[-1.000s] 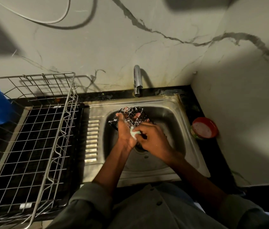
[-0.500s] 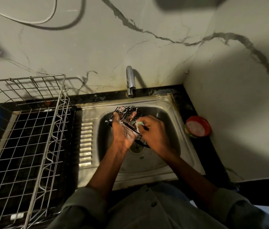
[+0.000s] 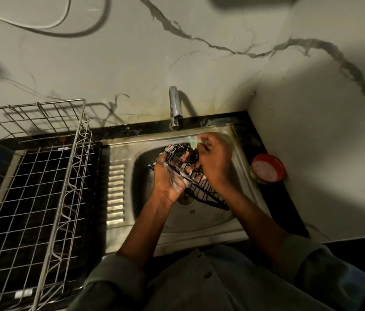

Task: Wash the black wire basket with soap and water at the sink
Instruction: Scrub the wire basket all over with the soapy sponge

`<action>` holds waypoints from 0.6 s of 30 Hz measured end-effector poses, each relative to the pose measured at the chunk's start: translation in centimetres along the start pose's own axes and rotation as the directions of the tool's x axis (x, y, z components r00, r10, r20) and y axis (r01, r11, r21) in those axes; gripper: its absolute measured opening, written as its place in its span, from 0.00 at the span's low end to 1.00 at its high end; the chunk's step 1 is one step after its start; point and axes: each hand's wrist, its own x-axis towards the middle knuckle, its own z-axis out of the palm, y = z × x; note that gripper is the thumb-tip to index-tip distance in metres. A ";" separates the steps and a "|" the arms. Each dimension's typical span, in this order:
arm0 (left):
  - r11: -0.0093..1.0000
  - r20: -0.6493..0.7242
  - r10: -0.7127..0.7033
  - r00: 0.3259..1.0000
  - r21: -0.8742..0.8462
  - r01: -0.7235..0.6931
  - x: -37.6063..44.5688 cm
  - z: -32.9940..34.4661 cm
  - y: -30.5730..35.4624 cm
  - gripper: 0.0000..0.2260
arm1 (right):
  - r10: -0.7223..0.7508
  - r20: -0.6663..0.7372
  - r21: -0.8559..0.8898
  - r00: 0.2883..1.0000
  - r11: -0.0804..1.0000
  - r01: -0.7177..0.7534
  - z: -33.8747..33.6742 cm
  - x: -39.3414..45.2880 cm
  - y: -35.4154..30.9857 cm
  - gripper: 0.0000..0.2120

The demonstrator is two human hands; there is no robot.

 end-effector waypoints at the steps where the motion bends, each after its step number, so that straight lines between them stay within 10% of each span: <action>1: 1.000 0.015 0.002 1.000 -0.007 -0.002 0.2 -0.1 -0.1 0.21 | -0.029 0.024 0.019 0.999 0.999 0.029 0.2 -0.2 -0.4 0.11; 5: 0.994 0.018 0.050 0.999 -0.100 -0.048 0.8 -0.3 0.9 0.21 | -0.192 0.284 -0.060 0.939 0.974 0.217 0.3 -3.7 0.3 0.10; 9: 0.994 0.019 0.052 0.998 -0.097 -0.050 0.6 -0.4 0.7 0.17 | -0.015 0.101 -0.273 0.995 0.961 0.042 -0.3 -1.4 1.7 0.11; 12: 0.995 0.038 0.056 0.998 -0.090 -0.052 0.8 -0.6 0.9 0.17 | -0.135 0.298 -0.255 0.945 0.943 0.215 0.0 -2.8 0.9 0.10; 18: 0.996 -0.015 0.072 0.997 -0.049 -0.073 0.8 -0.5 0.9 0.38 | -0.004 0.257 -0.281 0.966 0.956 0.079 -0.7 -4.0 1.1 0.08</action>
